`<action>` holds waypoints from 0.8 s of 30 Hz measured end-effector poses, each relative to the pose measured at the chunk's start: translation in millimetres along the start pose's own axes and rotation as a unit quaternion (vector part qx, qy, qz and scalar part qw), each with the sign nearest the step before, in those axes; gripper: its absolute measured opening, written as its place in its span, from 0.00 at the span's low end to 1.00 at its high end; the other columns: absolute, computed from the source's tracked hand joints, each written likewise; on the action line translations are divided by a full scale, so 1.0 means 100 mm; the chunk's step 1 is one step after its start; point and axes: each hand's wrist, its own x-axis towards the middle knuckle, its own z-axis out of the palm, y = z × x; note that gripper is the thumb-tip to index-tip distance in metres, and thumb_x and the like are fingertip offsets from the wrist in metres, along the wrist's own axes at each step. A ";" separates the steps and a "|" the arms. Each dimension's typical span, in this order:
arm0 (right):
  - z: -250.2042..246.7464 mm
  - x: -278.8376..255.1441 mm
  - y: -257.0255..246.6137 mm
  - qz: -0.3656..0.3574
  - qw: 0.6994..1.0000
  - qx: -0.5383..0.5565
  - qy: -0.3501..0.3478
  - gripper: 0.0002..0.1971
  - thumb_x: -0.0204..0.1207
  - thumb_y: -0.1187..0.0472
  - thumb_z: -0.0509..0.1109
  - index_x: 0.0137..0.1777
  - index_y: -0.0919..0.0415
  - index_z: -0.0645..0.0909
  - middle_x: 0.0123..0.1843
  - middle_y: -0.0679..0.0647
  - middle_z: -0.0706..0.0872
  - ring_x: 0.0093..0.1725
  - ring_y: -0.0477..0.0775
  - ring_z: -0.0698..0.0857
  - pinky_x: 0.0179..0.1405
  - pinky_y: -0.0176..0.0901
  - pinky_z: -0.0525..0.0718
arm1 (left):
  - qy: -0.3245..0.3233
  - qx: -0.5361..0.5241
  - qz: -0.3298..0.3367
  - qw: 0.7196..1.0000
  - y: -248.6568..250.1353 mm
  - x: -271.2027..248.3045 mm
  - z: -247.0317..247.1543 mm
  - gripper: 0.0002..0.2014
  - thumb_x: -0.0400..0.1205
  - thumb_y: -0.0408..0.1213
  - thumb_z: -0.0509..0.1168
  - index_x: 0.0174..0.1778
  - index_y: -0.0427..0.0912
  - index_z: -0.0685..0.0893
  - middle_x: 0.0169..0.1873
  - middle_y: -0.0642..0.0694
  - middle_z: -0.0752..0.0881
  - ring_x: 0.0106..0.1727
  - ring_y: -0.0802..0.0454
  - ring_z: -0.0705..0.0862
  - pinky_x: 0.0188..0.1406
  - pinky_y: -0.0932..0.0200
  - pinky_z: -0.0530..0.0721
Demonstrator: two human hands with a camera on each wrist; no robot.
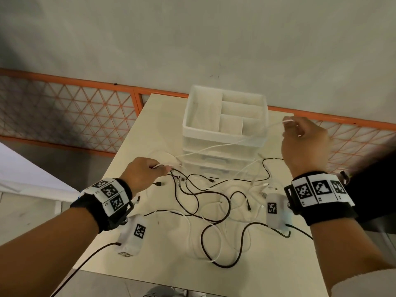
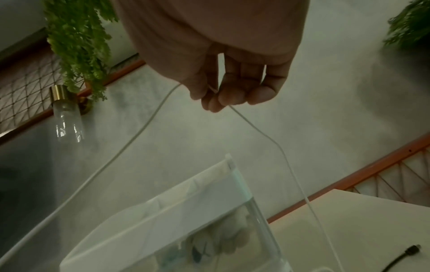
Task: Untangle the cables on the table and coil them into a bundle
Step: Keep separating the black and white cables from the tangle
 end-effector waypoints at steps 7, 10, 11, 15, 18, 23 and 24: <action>0.08 -0.25 0.15 0.091 0.967 -0.117 -0.206 0.35 0.76 0.66 0.67 0.84 0.47 0.67 0.61 0.57 0.88 0.62 0.62 0.85 0.64 0.55 0.82 | -0.064 -0.112 0.027 0.991 0.30 -0.05 -0.13 0.19 0.78 0.53 0.72 0.38 0.38 0.91 0.28 0.44 0.68 0.27 0.50 0.66 0.27 0.59 0.69; 0.15 -0.50 -0.11 -0.003 0.968 -0.024 -0.251 0.35 0.76 0.62 0.73 0.82 0.43 0.69 0.50 0.50 0.87 0.42 0.48 0.85 0.48 0.45 0.85 | -0.106 -0.126 0.040 0.986 0.44 -0.12 -0.07 0.19 0.78 0.51 0.72 0.38 0.35 0.89 0.20 0.53 0.68 0.23 0.54 0.64 0.26 0.61 0.68; 0.20 -0.59 -0.21 -0.056 0.960 0.004 -0.275 0.32 0.76 0.60 0.75 0.79 0.41 0.72 0.47 0.47 0.86 0.35 0.42 0.82 0.43 0.43 0.86 | -0.122 -0.128 0.045 0.983 0.50 -0.15 -0.03 0.19 0.78 0.51 0.72 0.37 0.35 0.88 0.18 0.55 0.67 0.21 0.55 0.64 0.25 0.63 0.68; 0.44 -0.73 -0.42 -0.145 0.947 0.022 -0.287 0.07 0.77 0.51 0.74 0.53 0.44 0.89 0.38 0.45 0.85 0.34 0.41 0.80 0.42 0.50 0.87 | -0.178 -0.171 0.061 0.967 0.67 -0.21 0.10 0.17 0.79 0.49 0.72 0.37 0.36 0.87 0.21 0.51 0.64 0.21 0.55 0.63 0.22 0.64 0.67; 0.43 -0.67 -0.41 -0.111 0.960 0.035 -0.256 0.05 0.76 0.50 0.77 0.50 0.45 0.89 0.35 0.46 0.85 0.33 0.45 0.81 0.41 0.52 0.87 | -0.186 -0.203 0.057 0.960 0.68 -0.23 0.09 0.16 0.79 0.47 0.71 0.38 0.36 0.87 0.22 0.50 0.64 0.22 0.54 0.62 0.22 0.64 0.67; 0.37 -0.63 -0.49 -0.156 0.931 0.014 -0.330 0.18 0.80 0.54 0.74 0.68 0.38 0.83 0.43 0.45 0.79 0.35 0.37 0.75 0.44 0.45 0.83 | -0.218 -0.197 0.074 0.953 0.66 -0.27 0.09 0.16 0.80 0.48 0.69 0.38 0.36 0.84 0.21 0.49 0.63 0.23 0.54 0.62 0.22 0.65 0.67; 0.39 -0.63 -0.49 -0.150 0.935 0.007 -0.321 0.11 0.80 0.53 0.74 0.60 0.41 0.88 0.41 0.45 0.80 0.36 0.39 0.77 0.45 0.46 0.83 | -0.224 -0.204 0.074 0.950 0.65 -0.27 0.10 0.17 0.80 0.50 0.70 0.39 0.36 0.84 0.24 0.45 0.63 0.24 0.53 0.62 0.24 0.65 0.67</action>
